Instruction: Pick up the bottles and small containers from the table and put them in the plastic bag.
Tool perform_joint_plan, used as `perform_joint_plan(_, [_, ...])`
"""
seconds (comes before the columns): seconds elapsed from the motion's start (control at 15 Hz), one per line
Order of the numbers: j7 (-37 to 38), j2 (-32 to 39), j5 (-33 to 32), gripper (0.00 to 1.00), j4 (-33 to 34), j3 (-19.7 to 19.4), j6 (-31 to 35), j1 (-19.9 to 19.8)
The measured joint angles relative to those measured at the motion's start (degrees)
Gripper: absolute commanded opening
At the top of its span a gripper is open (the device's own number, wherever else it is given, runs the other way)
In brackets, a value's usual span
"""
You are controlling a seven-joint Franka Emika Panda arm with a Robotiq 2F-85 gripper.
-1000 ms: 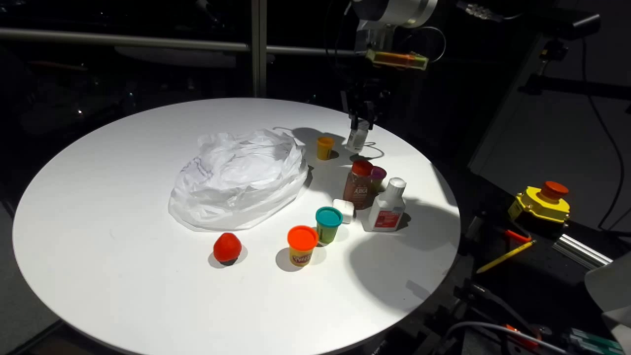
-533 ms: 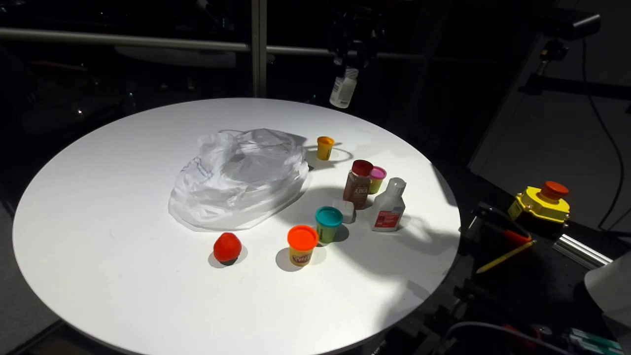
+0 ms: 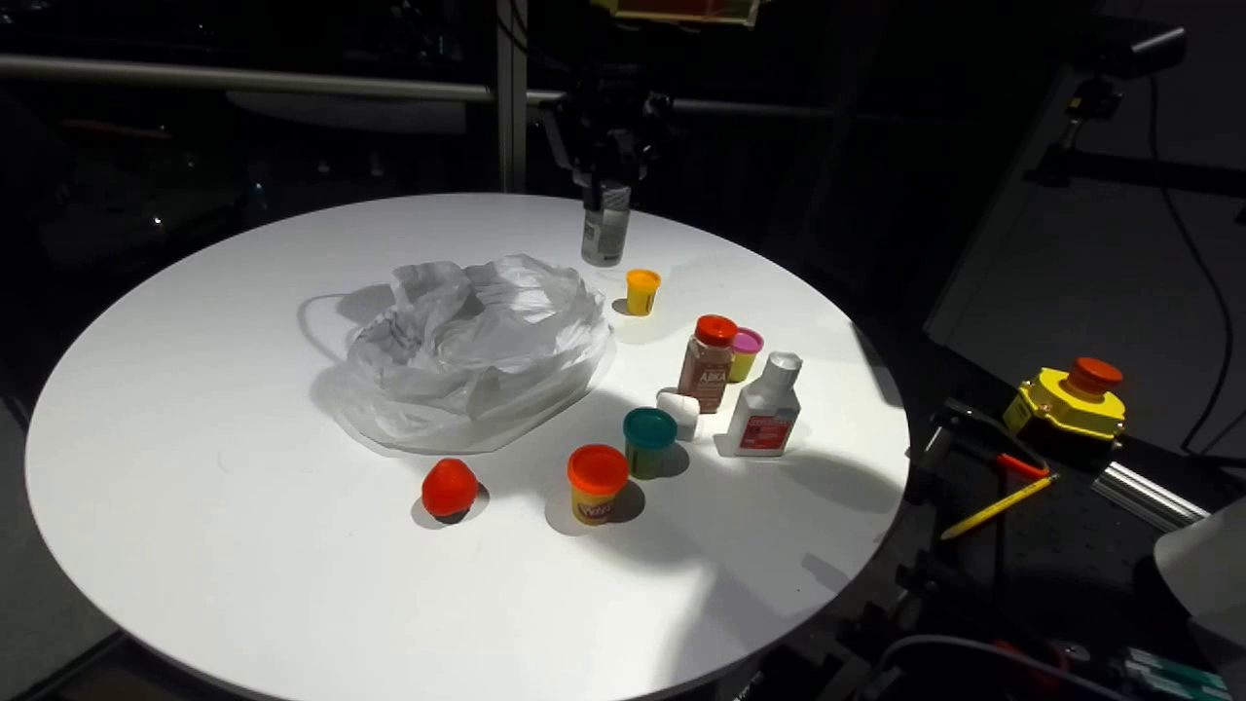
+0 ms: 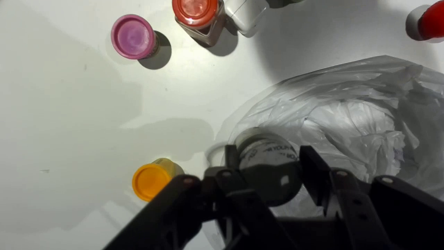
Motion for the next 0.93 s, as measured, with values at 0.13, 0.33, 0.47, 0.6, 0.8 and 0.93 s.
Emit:
perform_joint_plan(0.13, [0.26,4.37,-0.27,0.23,2.58,0.0,2.29,0.64])
perform_joint_plan(0.33, [0.26,10.06,-0.27,0.23,6.38,-0.04,6.26,0.76])
perform_joint_plan(0.47, [0.27,12.97,-0.27,0.23,8.69,-0.22,7.91,0.77])
perform_joint_plan(0.6, [0.28,15.37,-0.27,0.23,10.64,-0.59,8.73,0.77])
perform_joint_plan(0.8, [0.27,18.18,0.21,0.73,12.99,-0.94,9.06,0.39])
perform_joint_plan(0.93, [0.27,19.28,1.02,0.87,14.04,-0.94,9.26,-0.17])
